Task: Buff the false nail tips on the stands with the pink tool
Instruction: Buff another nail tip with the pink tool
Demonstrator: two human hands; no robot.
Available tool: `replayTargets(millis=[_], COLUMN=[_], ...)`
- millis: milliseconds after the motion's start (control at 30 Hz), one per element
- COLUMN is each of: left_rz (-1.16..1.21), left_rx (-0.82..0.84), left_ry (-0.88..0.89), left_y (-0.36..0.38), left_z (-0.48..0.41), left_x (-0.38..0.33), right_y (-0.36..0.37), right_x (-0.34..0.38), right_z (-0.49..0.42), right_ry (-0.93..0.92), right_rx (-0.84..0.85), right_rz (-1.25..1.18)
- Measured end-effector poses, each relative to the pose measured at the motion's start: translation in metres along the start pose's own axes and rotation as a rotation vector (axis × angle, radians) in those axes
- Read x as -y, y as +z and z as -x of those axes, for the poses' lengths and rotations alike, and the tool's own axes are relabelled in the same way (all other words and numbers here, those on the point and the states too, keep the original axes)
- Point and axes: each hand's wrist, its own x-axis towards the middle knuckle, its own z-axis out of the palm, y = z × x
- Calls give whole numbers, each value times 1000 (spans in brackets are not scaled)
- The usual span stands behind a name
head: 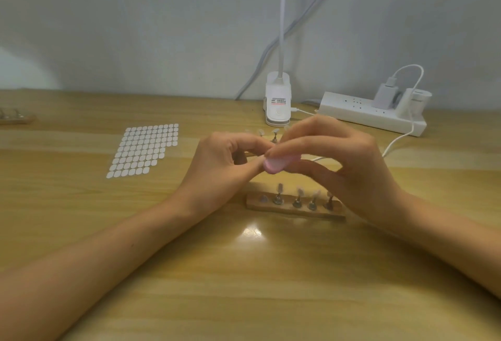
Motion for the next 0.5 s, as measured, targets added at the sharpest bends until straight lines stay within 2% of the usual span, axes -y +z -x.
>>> replayTargets(millis=[167,300,400,500], left_rz=[2,-40,5,-2], left_rx=[-3,12,6,18], left_ry=[-3,30,4,26], left_y=[0,1,0,0], left_z=[0,0,-1,1], left_x=[-2,-2,-2,-1], right_y=[-10,-4,-10,-4], right_x=[-9,-5,-8,-4], right_z=[-1,-2,-2,0], right_ry=[98,-5,75,11], right_rx=[-86,-16,-65,-27], right_rz=[60,35,35,18])
